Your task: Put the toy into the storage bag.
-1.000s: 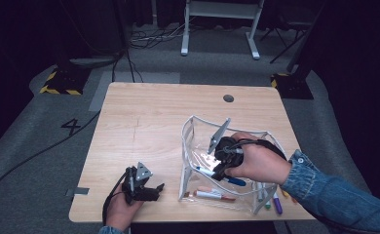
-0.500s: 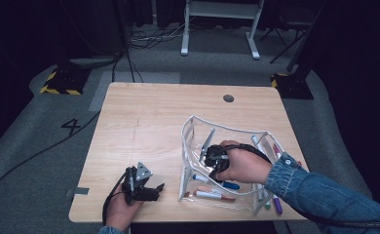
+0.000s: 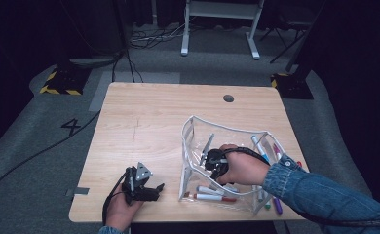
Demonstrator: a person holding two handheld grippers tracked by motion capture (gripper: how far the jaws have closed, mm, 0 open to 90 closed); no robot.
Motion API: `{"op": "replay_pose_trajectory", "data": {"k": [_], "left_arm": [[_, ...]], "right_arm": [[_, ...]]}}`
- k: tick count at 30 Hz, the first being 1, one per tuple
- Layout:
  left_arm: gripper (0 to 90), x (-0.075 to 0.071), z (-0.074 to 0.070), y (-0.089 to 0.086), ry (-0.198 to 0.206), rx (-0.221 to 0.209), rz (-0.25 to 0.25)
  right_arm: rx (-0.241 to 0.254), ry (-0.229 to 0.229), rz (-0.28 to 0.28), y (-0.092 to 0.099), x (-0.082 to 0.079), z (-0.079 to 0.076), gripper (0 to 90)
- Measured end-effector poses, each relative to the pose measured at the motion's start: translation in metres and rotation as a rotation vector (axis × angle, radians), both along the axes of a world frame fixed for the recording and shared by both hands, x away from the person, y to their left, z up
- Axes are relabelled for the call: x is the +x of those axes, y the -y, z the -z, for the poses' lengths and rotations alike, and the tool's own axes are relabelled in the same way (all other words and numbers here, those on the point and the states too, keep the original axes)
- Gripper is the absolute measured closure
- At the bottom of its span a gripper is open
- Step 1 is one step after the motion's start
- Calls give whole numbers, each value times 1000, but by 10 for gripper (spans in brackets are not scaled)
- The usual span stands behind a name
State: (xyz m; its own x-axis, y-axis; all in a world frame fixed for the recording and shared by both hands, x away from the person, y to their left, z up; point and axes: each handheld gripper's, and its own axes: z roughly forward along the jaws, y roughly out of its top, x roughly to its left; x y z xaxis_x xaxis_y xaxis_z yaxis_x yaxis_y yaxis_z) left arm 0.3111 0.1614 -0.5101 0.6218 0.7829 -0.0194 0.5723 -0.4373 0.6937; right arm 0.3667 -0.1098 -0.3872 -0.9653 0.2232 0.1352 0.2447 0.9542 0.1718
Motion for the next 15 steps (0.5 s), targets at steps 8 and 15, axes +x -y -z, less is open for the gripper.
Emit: {"op": "replay_pose_trajectory", "data": {"k": [8, 15], "left_arm": [[147, 0, 0, 0, 0, 0, 0], [147, 0, 0, 0, 1, 0, 0]], "right_arm": [[144, 65, 112, 24, 0, -42, 464], [282, 150, 199, 59, -1, -82, 406]]}}
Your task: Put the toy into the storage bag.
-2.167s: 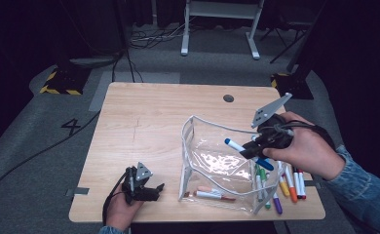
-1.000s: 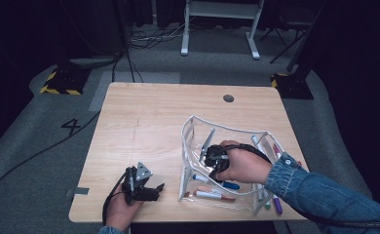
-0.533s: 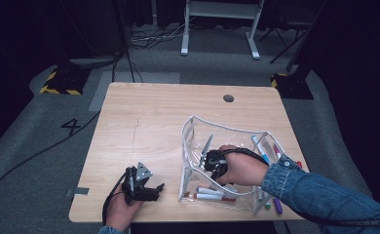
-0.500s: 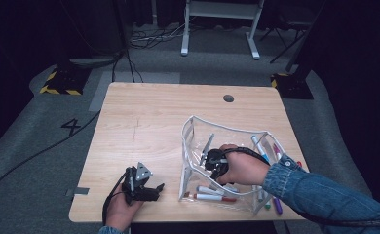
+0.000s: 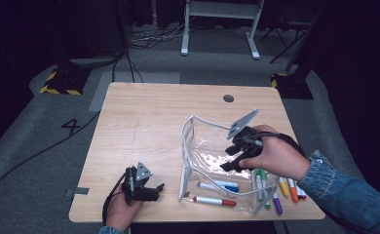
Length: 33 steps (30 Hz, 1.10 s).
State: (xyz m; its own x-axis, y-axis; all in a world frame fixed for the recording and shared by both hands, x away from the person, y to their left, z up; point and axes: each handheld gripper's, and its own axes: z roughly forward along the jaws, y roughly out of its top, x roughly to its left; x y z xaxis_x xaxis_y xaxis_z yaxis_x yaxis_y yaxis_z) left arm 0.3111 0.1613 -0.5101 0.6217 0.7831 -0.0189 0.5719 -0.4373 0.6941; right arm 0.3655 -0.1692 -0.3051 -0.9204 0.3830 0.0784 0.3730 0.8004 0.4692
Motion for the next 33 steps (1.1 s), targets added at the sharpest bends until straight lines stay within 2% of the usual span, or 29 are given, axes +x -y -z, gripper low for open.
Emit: {"op": "replay_pose_trajectory", "data": {"k": [6, 10, 19, 22, 25, 28, 33], "left_arm": [[147, 0, 0, 0, 0, 0, 0], [147, 0, 0, 0, 0, 2, 0], [147, 0, 0, 0, 0, 2, 1], [147, 0, 0, 0, -1, 2, 2], [147, 0, 0, 0, 0, 2, 1], [147, 0, 0, 0, 0, 3, 2], [147, 0, 0, 0, -1, 3, 2]], "right_arm": [[93, 78, 105, 45, 0, -29, 388], [147, 111, 198, 80, -1, -40, 393], [195, 139, 382, 153, -4, -37, 424], [187, 139, 448, 176, -5, -29, 448], [154, 130, 514, 197, -4, -14, 470], [121, 108, 571, 216, -2, 6, 484], [55, 50, 674, 243, 2, 48, 504]]}}
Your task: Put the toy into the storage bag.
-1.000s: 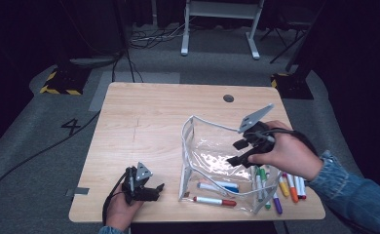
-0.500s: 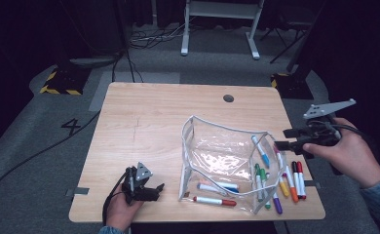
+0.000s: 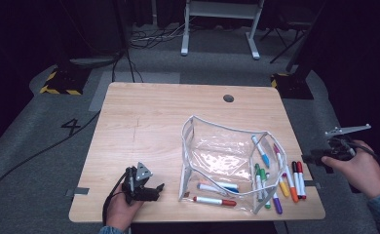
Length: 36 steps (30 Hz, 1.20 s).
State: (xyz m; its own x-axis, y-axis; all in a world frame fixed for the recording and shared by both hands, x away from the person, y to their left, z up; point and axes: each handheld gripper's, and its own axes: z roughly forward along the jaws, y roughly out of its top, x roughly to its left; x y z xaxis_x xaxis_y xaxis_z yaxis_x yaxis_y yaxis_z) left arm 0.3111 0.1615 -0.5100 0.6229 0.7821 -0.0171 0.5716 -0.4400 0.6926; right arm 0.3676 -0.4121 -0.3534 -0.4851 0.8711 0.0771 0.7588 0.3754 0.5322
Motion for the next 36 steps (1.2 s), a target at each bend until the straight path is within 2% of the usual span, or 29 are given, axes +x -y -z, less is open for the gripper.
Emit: {"op": "replay_pose_trajectory", "data": {"k": [3, 8, 13, 17, 21, 25, 28, 29, 31, 33, 36], "left_arm": [[147, 0, 0, 0, 0, 0, 0], [147, 0, 0, 0, 0, 0, 0], [148, 0, 0, 0, 0, 0, -2], [147, 0, 0, 0, 0, -1, -1], [147, 0, 0, 0, 0, 0, 0], [147, 0, 0, 0, 0, 0, 0], [147, 0, 0, 0, 0, 0, 0], [147, 0, 0, 0, 0, -1, -1], [147, 0, 0, 0, 0, 0, 0], [147, 0, 0, 0, 0, 0, 0], [147, 0, 0, 0, 0, 0, 0]], "right_arm": [[-12, -57, 47, 13, 2, 28, 517], [-58, -121, 74, 21, 3, 62, 536], [-104, -170, 104, 22, 5, 88, 554], [-133, -183, 134, 25, 10, 100, 577], [-108, -193, 156, 22, 13, 106, 599], [-132, -218, 154, 15, 15, 114, 662], [-140, -214, 161, 12, 15, 114, 732], [-137, -216, 164, 12, 15, 114, 765], [-139, -219, 172, 12, 14, 113, 771], [-112, -224, 181, 13, 13, 111, 771], [-87, -203, 185, 17, 12, 98, 772]]}}
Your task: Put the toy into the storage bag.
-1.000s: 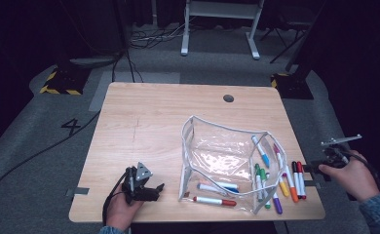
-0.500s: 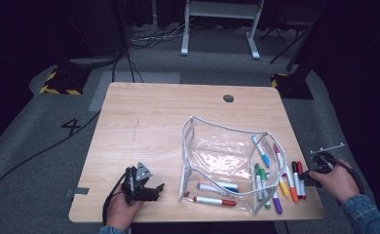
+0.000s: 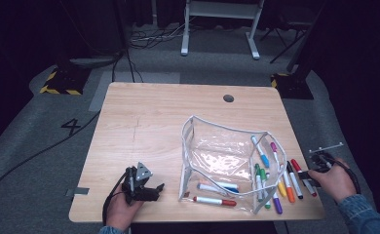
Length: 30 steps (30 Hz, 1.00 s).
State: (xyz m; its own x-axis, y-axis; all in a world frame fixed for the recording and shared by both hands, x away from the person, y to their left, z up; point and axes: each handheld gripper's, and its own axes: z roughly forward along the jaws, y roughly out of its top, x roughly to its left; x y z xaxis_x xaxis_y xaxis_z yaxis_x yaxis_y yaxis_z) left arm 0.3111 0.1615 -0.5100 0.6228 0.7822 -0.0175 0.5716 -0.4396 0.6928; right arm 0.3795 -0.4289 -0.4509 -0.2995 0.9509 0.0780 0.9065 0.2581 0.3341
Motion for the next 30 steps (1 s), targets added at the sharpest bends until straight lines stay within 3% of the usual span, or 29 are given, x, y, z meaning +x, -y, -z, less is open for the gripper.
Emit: {"op": "replay_pose_trajectory", "data": {"k": [5, 9, 16, 24, 30], "left_arm": [[147, 0, 0, 0, 0, 0, 0], [147, 0, 0, 0, 0, 0, 0], [147, 0, 0, 0, 0, 0, -1], [147, 0, 0, 0, 0, 0, 0], [147, 0, 0, 0, 0, 0, 0]], "right_arm": [[-17, 59, -44, -2, -5, -30, 772], [13, 118, -97, -9, -10, -60, 772], [12, 206, -197, -33, -20, -116, 773], [52, 264, -328, -66, -28, -172, 773], [62, 277, -450, -96, -34, -201, 772]]}}
